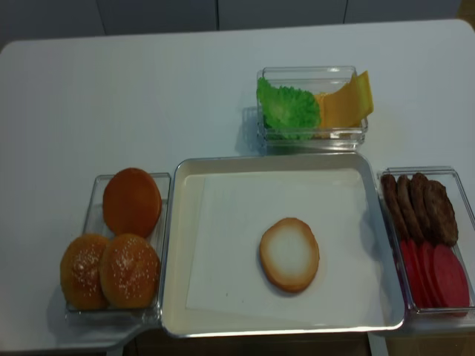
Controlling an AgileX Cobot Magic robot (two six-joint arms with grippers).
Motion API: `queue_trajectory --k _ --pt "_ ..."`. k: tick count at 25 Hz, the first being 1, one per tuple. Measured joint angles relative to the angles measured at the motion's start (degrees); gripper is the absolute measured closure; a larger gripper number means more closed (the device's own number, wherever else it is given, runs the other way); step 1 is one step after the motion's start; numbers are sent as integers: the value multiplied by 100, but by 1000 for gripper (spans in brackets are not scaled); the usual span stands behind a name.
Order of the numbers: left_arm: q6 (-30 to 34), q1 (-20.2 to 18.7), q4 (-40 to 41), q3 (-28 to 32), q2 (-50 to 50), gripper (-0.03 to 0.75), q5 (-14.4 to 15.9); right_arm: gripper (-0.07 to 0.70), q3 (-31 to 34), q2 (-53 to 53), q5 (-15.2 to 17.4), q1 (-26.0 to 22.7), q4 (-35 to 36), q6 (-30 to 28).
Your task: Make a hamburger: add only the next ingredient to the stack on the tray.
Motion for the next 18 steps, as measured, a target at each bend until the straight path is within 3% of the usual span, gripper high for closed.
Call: queue_trajectory --k 5,18 --pt "0 0 -33 396 0 328 -354 680 0 0 0 0 0 0" --pt "-72 0 -115 663 0 342 -461 680 0 0 0 0 0 11"
